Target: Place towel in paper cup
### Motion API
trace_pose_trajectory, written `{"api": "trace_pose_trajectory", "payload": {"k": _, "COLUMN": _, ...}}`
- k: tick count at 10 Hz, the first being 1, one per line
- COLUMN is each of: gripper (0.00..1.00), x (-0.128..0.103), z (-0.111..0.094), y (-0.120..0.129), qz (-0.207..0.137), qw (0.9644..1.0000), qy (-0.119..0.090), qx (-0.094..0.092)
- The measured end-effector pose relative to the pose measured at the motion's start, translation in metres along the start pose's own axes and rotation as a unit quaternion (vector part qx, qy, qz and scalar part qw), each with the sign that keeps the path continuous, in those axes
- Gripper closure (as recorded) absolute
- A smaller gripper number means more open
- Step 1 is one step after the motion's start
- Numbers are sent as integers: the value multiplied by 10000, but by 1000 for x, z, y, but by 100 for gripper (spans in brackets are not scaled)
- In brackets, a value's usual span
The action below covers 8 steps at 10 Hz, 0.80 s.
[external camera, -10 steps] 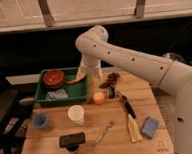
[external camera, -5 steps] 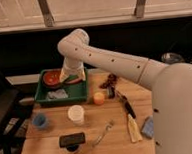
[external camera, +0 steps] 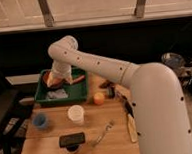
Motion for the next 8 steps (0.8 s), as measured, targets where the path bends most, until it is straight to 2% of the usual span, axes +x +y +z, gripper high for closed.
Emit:
{"api": "trace_pose_trajectory", "payload": {"k": 4, "gripper": 29, "x": 0, "z": 0, "y": 1, "qz": -6, "qw": 10000, "qy": -13, "qx": -21}}
{"api": "trace_pose_trajectory", "payload": {"k": 6, "gripper": 29, "x": 2, "z": 4, "y": 3, "qz": -54, "qw": 9999, "qy": -7, "qx": -160}}
{"api": "trace_pose_trajectory", "payload": {"k": 8, "gripper": 29, "x": 7, "z": 32, "y": 2, "qz": -163, "qw": 9996, "qy": -32, "qx": -244}}
